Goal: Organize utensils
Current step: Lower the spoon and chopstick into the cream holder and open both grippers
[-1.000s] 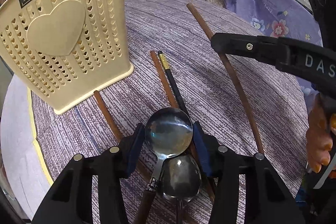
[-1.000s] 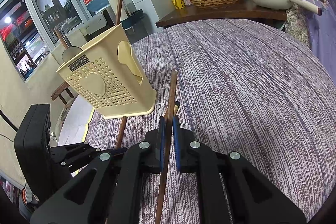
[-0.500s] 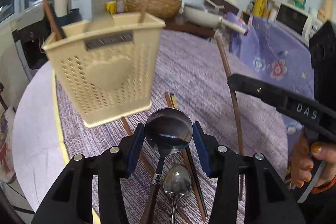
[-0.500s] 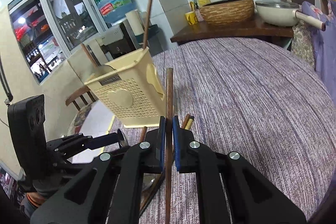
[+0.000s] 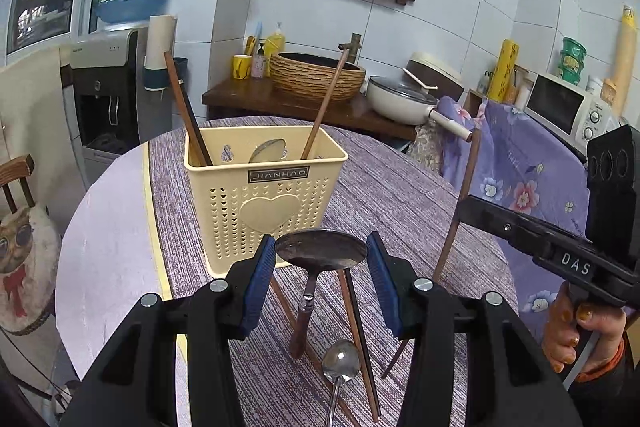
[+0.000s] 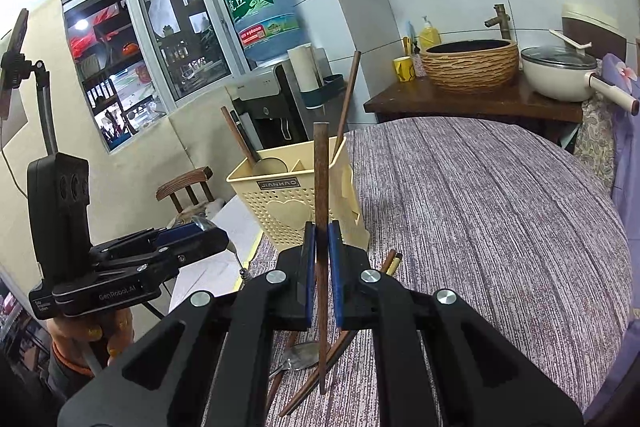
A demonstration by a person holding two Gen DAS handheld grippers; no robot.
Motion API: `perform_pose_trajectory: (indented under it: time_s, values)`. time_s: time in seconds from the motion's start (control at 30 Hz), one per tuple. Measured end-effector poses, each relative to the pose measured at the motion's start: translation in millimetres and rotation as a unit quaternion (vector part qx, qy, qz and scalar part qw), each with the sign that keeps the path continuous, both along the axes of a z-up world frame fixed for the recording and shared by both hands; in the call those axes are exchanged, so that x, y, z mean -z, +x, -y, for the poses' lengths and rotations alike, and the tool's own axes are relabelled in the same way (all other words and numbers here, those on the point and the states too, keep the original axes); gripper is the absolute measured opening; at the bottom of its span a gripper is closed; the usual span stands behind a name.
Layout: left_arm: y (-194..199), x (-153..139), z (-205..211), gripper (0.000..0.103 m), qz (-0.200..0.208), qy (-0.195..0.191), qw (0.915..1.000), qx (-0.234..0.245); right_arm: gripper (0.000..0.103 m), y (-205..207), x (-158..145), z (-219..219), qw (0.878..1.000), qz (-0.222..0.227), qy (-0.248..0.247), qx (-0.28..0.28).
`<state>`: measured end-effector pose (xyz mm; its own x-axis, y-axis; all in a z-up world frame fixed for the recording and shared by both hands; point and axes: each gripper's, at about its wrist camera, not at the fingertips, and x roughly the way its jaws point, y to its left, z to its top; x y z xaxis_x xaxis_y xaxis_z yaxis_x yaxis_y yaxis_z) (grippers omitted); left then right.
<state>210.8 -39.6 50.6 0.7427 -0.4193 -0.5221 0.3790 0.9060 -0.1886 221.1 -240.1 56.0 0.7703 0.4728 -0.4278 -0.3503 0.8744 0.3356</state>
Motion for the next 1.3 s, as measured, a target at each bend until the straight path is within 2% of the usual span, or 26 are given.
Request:
perform_pose_trajectory:
  time_s: [0.23, 0.47, 0.6, 0.77, 0.87, 0.93, 1.03, 1.3]
  values:
    - [2.9, -8.3, -9.4, 0.047, -0.001, -0.015, 0.9999, 0.000, 0.008, 1.7, -11.2, -0.3, 1.000, 0.008, 0.004, -0.009]
    - [7.7, -33.6, -15.4, 0.047, 0.009, -0.033, 0.9994, 0.006, 0.008, 10.7, -40.7, -7.4, 0.999, 0.033, 0.008, -0.026]
    - [16.2, -68.8, -23.6, 0.047, 0.033, -0.052, 0.9981, 0.004, 0.008, 22.2, -73.0, -14.8, 0.997, 0.068, 0.003, -0.024]
    - [37.1, -120.0, -39.0, 0.047, 0.072, -0.081, 0.9933, -0.038, 0.008, 45.2, -118.0, -23.1, 0.994, 0.111, 0.008, -0.012]
    - [54.1, -138.2, -42.7, 0.047, 0.085, -0.088, 0.9909, -0.055, 0.008, 64.5, -137.4, -27.1, 0.992, 0.125, 0.011, 0.003]
    - [63.2, -140.5, -42.7, 0.047, 0.093, -0.082, 0.9893, -0.076, 0.008, 78.1, -144.5, -30.5, 0.991, 0.129, 0.015, 0.011]
    - [73.2, -127.6, -41.9, 0.047, 0.089, -0.077, 0.9891, -0.089, 0.008, 91.6, -140.4, -38.3, 0.989, 0.145, 0.000, 0.038]
    - [86.5, -70.8, -40.2, 0.047, 0.046, -0.065, 0.9914, -0.104, 0.008, 113.4, -85.5, -54.3, 0.992, 0.115, -0.022, 0.048]
